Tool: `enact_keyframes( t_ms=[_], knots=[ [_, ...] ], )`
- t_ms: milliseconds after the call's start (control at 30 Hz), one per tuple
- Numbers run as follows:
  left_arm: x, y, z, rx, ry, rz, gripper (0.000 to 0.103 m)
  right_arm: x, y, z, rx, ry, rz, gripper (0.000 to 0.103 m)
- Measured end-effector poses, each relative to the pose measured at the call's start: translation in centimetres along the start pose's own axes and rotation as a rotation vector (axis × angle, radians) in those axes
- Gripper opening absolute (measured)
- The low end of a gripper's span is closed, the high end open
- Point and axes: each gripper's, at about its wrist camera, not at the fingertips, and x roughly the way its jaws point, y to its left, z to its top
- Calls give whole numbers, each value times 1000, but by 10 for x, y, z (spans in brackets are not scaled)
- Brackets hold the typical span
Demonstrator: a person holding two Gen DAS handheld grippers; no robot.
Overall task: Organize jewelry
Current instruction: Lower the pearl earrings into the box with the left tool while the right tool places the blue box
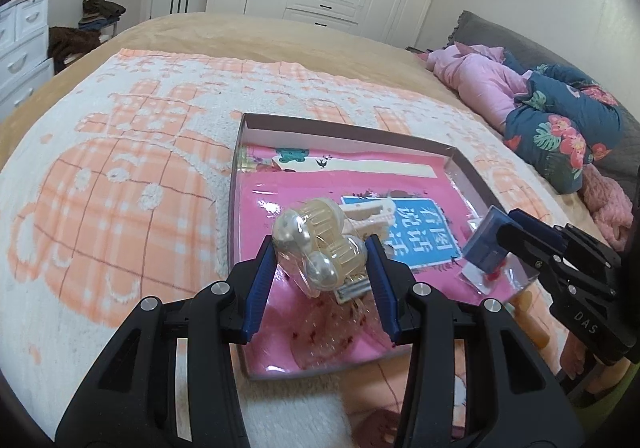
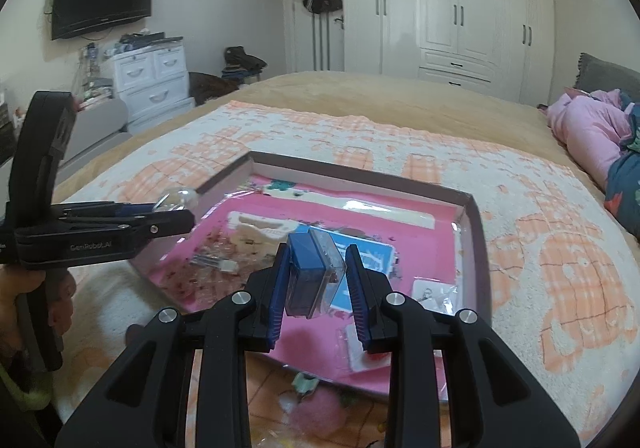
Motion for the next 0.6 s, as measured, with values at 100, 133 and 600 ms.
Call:
enact_keyframes(
  t_ms=[100,133,600],
  knots=[
    [7,2,2,0,4,4,36,7,-6,0,21,14,-19,27],
    [9,2,3,0,6,6,36,9,-8,0,27,20,-21,27],
    [22,3,-1,11,25,20,37,27,-13,-8,51,68,-41,27]
  ],
)
